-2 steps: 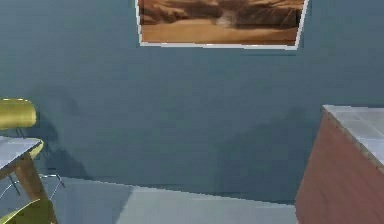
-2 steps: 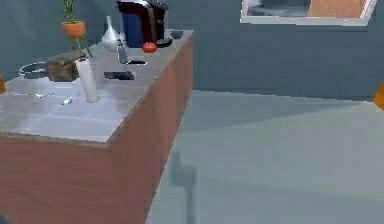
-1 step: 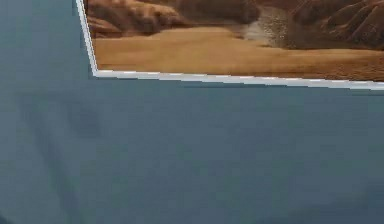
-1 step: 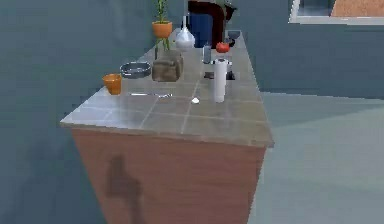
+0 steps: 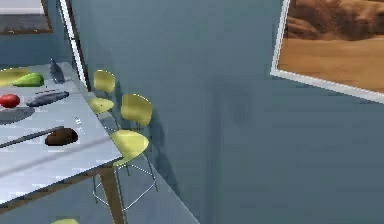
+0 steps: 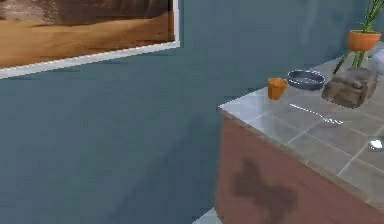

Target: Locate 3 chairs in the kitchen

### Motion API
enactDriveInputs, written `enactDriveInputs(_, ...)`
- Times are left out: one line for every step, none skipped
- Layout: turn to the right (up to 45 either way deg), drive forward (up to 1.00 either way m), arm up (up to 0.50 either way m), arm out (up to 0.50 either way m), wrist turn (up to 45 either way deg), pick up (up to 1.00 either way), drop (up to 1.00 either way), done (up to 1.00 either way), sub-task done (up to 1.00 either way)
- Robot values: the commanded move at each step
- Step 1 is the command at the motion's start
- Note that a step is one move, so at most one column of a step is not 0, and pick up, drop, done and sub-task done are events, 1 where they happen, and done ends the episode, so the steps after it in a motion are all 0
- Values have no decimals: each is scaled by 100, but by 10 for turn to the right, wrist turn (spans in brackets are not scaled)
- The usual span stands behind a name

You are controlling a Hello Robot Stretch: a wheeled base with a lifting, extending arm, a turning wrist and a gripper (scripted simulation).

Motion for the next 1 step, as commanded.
enactDriveInputs(-210, 0, 0, 0, 0, 0, 0, 0, 0)
